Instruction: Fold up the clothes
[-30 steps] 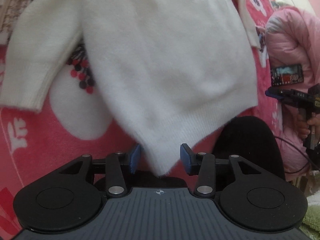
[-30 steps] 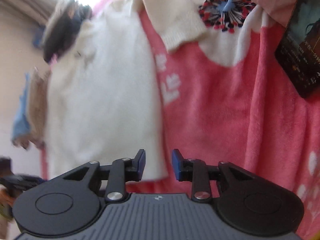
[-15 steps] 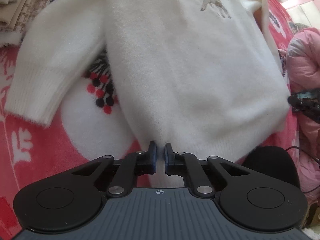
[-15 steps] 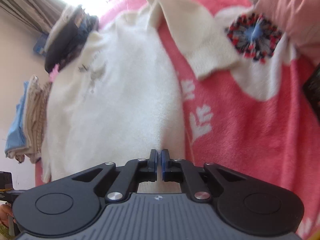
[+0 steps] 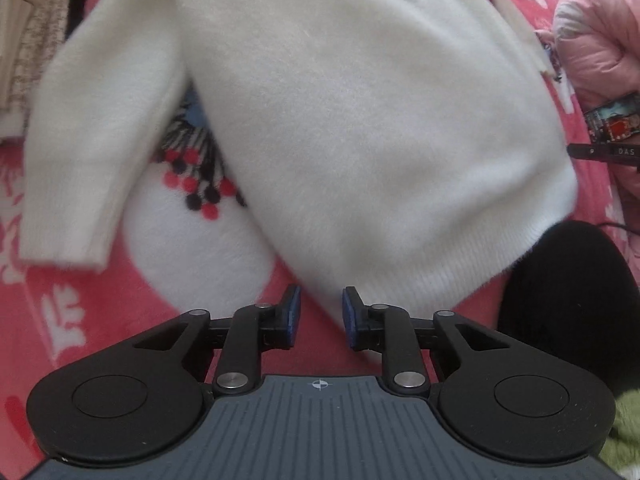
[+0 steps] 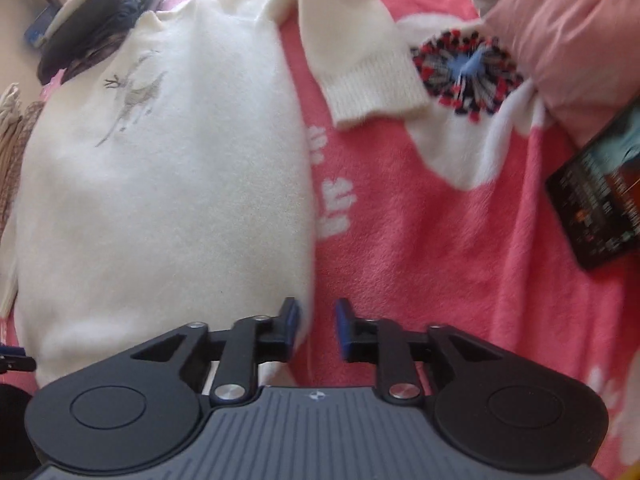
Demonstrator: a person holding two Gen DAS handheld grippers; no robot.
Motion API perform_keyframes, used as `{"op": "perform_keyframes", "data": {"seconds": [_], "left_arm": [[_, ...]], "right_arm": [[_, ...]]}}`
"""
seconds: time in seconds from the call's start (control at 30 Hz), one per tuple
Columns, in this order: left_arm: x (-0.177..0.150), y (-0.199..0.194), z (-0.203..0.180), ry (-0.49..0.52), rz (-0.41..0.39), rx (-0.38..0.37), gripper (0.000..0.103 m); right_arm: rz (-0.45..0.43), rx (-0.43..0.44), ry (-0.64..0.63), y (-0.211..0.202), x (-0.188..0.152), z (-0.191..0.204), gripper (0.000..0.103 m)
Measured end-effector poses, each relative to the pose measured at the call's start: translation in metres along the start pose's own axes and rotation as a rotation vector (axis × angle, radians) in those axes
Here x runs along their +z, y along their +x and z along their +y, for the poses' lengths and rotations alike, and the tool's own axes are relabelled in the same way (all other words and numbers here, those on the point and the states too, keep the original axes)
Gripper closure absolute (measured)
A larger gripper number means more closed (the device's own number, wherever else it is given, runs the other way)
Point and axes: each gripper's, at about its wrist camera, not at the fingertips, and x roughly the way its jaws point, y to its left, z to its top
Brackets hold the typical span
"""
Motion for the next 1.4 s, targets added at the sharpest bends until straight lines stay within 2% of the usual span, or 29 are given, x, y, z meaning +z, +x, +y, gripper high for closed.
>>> {"op": "perform_keyframes", "data": {"seconds": [0.1, 0.17, 0.27, 0.33, 0.37, 0.43, 0.47, 0.57, 0.63, 0.7, 0.8, 0.87, 0.93, 1.03, 1.07, 1.13, 1.17, 1.2, 1.23, 1.3, 1.33, 1.4], "left_arm": [[-0.013, -0.024, 0.011, -0.048, -0.082, 0.010, 0.079], [-0.010, -0.031, 0.019, -0.049, -0.155, 0.098, 0.078], [0.000, -0.021, 0.012, 0.004, -0.235, 0.307, 0.075], [-0.002, -0.020, 0.022, 0.035, -0.256, 0.419, 0.071], [-0.004, -0.024, 0.032, 0.043, -0.253, 0.457, 0.071], [-0.004, -0.027, 0.045, 0.038, -0.247, 0.477, 0.068], [-0.003, -0.028, 0.051, 0.013, -0.246, 0.480, 0.067], [-0.002, -0.039, 0.069, -0.112, -0.272, 0.411, 0.065], [0.005, -0.047, 0.086, -0.251, -0.316, 0.309, 0.060], [-0.001, -0.050, 0.108, -0.404, -0.350, 0.201, 0.060], [-0.019, -0.046, 0.135, -0.637, -0.392, 0.047, 0.059], [-0.027, -0.042, 0.143, -0.738, -0.438, -0.017, 0.056], [-0.033, -0.038, 0.149, -0.832, -0.485, -0.077, 0.047], [-0.033, -0.034, 0.150, -0.909, -0.546, -0.133, 0.042], [-0.031, -0.033, 0.149, -0.922, -0.562, -0.142, 0.042], [-0.023, -0.029, 0.141, -0.903, -0.578, -0.115, 0.045], [-0.018, -0.028, 0.135, -0.880, -0.582, -0.084, 0.049], [-0.012, -0.027, 0.128, -0.857, -0.571, -0.038, 0.059], [-0.006, -0.027, 0.121, -0.833, -0.560, 0.008, 0.073], [0.007, -0.029, 0.109, -0.779, -0.544, 0.079, 0.092], [0.013, -0.036, 0.098, -0.734, -0.560, 0.107, 0.094], [0.028, -0.056, 0.069, -0.594, -0.608, 0.183, 0.095]], "right_arm": [[-0.063, -0.032, -0.071, -0.032, 0.010, 0.006, 0.076], [-0.110, 0.016, -0.126, -0.038, 0.024, 0.026, 0.076], [-0.175, 0.092, -0.207, -0.045, 0.045, 0.056, 0.076], [-0.165, 0.171, -0.254, -0.033, 0.061, 0.090, 0.076], [-0.159, 0.206, -0.290, -0.027, 0.067, 0.110, 0.076], [-0.162, 0.277, -0.365, -0.021, 0.074, 0.147, 0.075], [-0.167, 0.309, -0.393, -0.020, 0.076, 0.163, 0.073], [-0.152, 0.378, -0.426, -0.015, 0.073, 0.194, 0.070], [-0.121, 0.408, -0.410, -0.010, 0.068, 0.202, 0.070], [-0.082, 0.430, -0.354, -0.001, 0.063, 0.198, 0.070], [-0.017, 0.458, -0.207, 0.014, 0.058, 0.180, 0.068], [0.028, 0.504, -0.071, 0.026, 0.053, 0.163, 0.067], [0.074, 0.563, 0.046, 0.038, 0.050, 0.153, 0.067], [0.133, 0.652, 0.178, 0.057, 0.046, 0.151, 0.067], [0.147, 0.685, 0.209, 0.064, 0.046, 0.152, 0.067], [0.166, 0.740, 0.256, 0.076, 0.047, 0.158, 0.067], [0.175, 0.770, 0.270, 0.083, 0.049, 0.163, 0.067], [0.181, 0.788, 0.280, 0.091, 0.050, 0.167, 0.067], [0.174, 0.774, 0.279, 0.097, 0.050, 0.171, 0.067], [0.130, 0.682, 0.237, 0.106, 0.048, 0.175, 0.067], [0.107, 0.642, 0.221, 0.109, 0.046, 0.175, 0.067], [0.081, 0.676, 0.280, 0.117, 0.035, 0.163, 0.071]]}}
